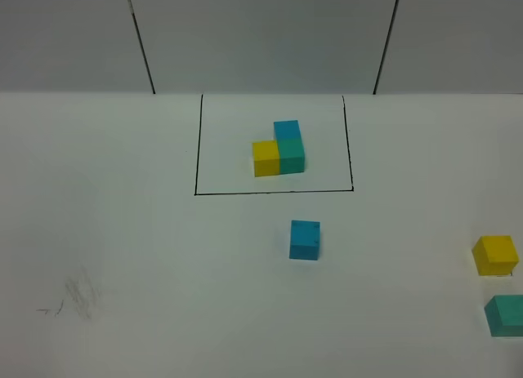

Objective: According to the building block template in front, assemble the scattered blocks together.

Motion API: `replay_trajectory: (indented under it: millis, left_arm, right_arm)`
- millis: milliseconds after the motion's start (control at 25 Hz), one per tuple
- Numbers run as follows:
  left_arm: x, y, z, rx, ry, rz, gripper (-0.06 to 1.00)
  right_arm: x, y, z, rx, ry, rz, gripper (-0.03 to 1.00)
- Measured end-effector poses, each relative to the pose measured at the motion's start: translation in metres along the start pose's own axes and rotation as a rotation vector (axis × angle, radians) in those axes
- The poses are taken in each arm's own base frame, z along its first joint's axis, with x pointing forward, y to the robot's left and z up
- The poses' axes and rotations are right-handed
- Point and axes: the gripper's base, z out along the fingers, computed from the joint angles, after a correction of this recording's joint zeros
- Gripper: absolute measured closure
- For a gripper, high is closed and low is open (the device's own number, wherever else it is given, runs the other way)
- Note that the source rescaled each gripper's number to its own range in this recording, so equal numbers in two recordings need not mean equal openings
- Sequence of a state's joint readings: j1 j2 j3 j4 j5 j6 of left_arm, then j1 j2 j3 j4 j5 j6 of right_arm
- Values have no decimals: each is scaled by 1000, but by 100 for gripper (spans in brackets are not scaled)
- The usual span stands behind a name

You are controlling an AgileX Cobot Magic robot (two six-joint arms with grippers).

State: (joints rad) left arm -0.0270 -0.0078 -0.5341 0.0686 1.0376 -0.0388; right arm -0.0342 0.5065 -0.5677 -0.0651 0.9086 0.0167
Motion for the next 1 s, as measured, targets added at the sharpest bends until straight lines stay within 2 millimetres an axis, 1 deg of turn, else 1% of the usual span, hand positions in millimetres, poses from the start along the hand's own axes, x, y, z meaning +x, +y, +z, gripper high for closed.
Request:
replay_trajectory:
  millis: [240, 560, 800, 1000]
  left_arm:
    - [0, 0, 0, 0, 0, 0, 24]
    - [0, 0, 0, 0, 0, 0, 24]
    - [0, 0, 0, 0, 0, 0, 24]
    - [0, 0, 0, 0, 0, 0, 24]
  right_arm:
    - [-22, 0, 13, 0, 61, -5, 4]
    - [-44, -2, 46, 33, 185, -50, 4]
    - [-53, -1, 77, 28, 291, -60, 4]
    - [-57, 0, 96, 26, 298, -45, 4]
